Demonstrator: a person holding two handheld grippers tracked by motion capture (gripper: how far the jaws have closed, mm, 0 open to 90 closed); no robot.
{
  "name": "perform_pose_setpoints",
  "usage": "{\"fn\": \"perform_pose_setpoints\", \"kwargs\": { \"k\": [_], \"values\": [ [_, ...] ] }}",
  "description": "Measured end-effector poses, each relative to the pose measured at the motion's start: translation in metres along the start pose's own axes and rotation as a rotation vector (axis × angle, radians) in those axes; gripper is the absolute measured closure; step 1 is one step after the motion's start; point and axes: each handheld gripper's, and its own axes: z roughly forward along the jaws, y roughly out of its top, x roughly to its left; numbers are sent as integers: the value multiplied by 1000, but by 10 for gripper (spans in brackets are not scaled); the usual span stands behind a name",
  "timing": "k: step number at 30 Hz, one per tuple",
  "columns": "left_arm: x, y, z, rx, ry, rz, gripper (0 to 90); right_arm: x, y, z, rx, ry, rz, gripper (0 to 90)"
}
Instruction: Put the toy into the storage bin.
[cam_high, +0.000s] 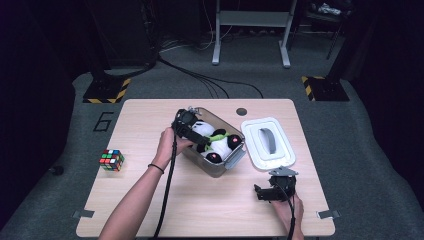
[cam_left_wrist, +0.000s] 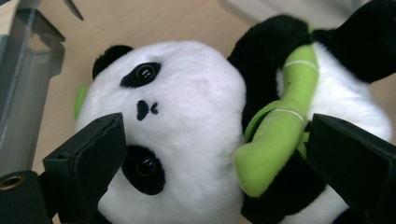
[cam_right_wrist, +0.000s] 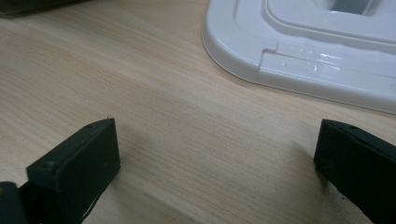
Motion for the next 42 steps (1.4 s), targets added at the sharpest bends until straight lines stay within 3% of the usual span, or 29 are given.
{"fn": "perform_pose_setpoints", "kwargs": {
  "k": [4,7,21,30,42],
  "values": [
    [3,-5,-9,-61,-7,-28,37,0,0,0,0,0,0,0],
    [3,-8,-18,-87,-15,-27,30,0,0,0,0,0,1,0],
    [2,-26,-61,-156,22,0,2,0,0,0,0,-1,1,0],
    [10,-50,-84,-198,54,-27,2,0,0,0,0,-1,1,0],
    [27,-89,-109,-241,134,-69,0,0,0,0,0,-1,1,0]
  ]
}}
